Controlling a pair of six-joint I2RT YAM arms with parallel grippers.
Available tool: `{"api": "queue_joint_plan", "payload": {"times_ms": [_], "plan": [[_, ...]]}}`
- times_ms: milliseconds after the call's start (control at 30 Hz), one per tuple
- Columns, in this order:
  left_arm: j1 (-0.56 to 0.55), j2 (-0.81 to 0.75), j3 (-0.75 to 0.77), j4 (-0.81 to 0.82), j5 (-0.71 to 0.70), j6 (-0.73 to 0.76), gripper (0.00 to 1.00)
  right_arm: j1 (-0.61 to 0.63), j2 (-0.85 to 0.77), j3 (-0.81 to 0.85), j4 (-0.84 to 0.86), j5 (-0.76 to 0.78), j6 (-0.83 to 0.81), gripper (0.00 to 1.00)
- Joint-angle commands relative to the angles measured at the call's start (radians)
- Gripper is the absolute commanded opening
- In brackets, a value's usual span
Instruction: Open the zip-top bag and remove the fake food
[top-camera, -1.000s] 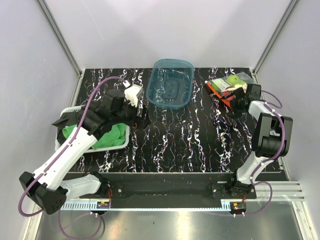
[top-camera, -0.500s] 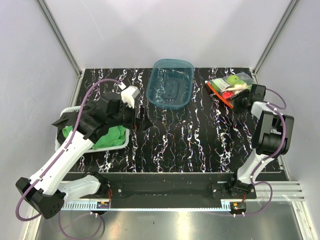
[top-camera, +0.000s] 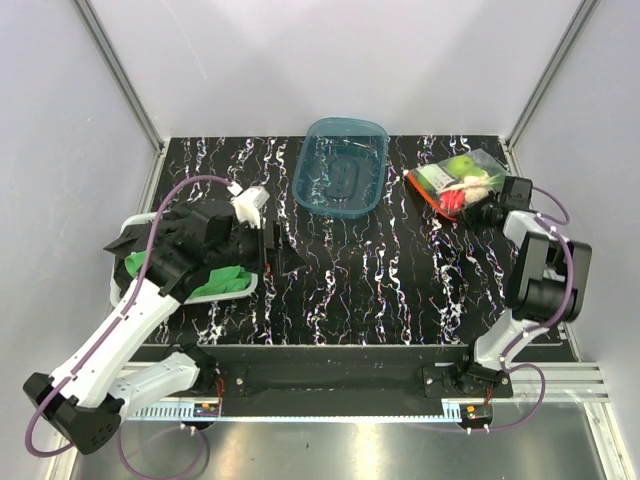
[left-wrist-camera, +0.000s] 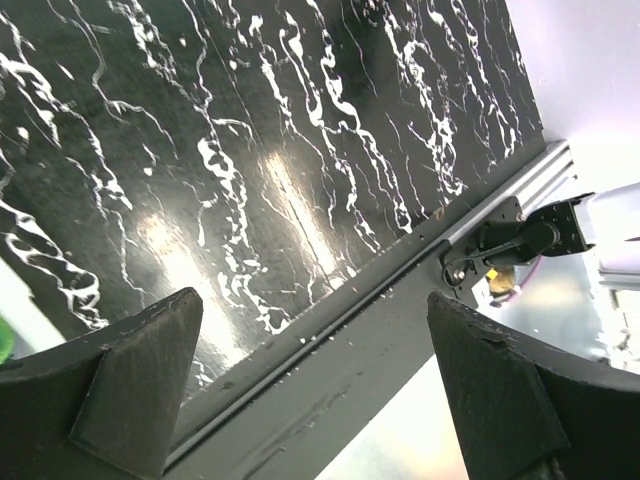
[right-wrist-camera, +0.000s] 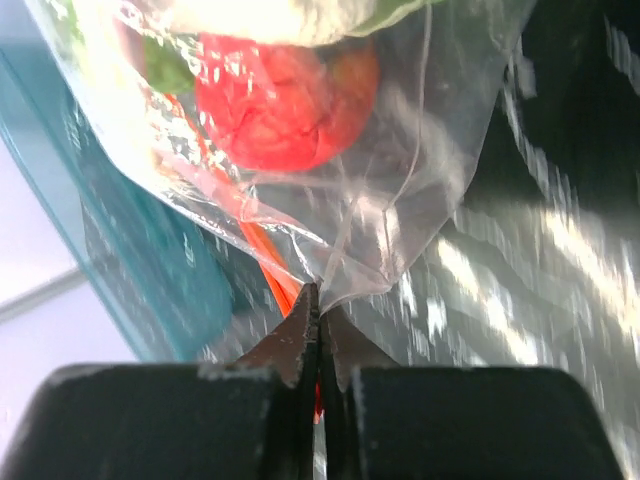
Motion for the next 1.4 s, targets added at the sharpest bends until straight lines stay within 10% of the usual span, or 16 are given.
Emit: {"api": "queue_joint_plan", "payload": {"times_ms": [0, 333, 633, 833, 1000, 1367], "plan": [[-0.002, 0.048, 0.008, 0.075, 0.064, -0.032, 0.96, 0.003, -0.224, -0.077, -0.237, -0.104, -0.035, 0.00], [-0.002, 0.299, 0.117, 0.113, 0.159, -0.104, 0.95, 0.056, -0.507, -0.117, -0.860, -0.155, -0.284, 0.00], [-0.002, 0.222, 0.014, 0.258, 0.167, -0.158, 0.93, 0.244, -0.754, -0.276, -0.943, -0.351, -0.269, 0.00], [-0.157, 0.022, -0.112, 0.417, 0.043, 0.089, 0.92, 0.265, -0.782, -0.159, -1.006, -0.394, -0.236, 0.00], [-0.487, 0.046, -0.098, 0.443, -0.395, 0.431, 0.91, 0.265, -0.748, -0.048, -1.017, -0.446, -0.181, 0.00], [-0.530, 0.298, 0.000, 0.552, -0.410, 0.778, 0.79, 0.265, -0.703, 0.036, -1.020, -0.532, -0.118, 0.00]]}}
